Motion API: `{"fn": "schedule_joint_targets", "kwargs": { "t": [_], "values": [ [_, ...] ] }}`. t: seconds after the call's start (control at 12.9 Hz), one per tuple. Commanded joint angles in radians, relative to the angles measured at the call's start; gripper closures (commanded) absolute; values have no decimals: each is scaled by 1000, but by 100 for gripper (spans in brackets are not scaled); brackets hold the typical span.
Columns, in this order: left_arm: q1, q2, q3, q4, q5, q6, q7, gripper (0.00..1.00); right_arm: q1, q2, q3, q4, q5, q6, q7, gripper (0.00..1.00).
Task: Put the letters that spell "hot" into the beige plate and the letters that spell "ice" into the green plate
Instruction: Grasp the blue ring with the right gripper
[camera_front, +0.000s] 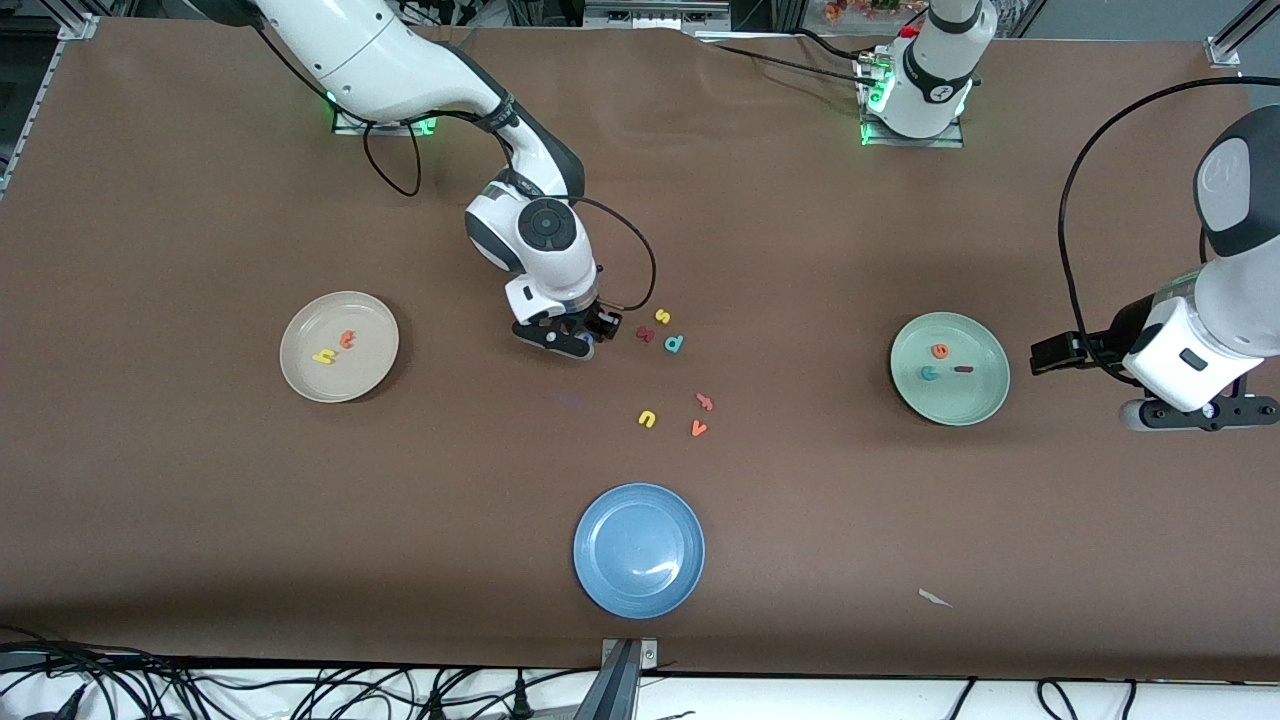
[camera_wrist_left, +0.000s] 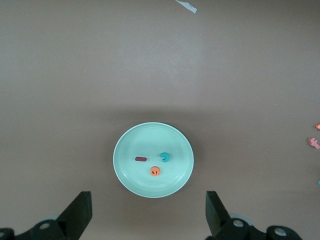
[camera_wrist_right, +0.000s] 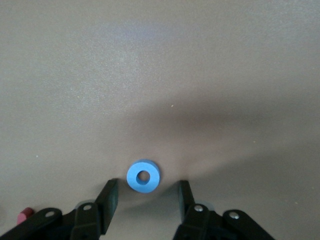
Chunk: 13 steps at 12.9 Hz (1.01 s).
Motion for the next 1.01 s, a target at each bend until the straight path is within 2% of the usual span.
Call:
{"fn": "schedule_joint_targets", "kwargs": {
  "t": [0.0, 0.23, 0.54, 0.78, 0.93],
  "values": [
    [1, -5, 3, -3, -25, 0, 21, 0, 9, 19, -6, 19, -25, 17, 27, 46],
    [1, -5, 3, -7, -25, -1, 21, 0, 9, 16, -16, 22, -26, 16, 20, 40],
    [-1, -5, 3, -7, -25, 0, 21, 0, 9, 19, -23, 20, -45, 16, 19, 41],
    [1, -5, -3, -7, -25, -1, 21, 0, 11, 23, -23, 17, -51, 17, 19, 48],
    [1, -3, -3, -7, -25, 0, 21, 0, 12, 29, -23, 17, -57, 19, 19, 58]
  ]
}}
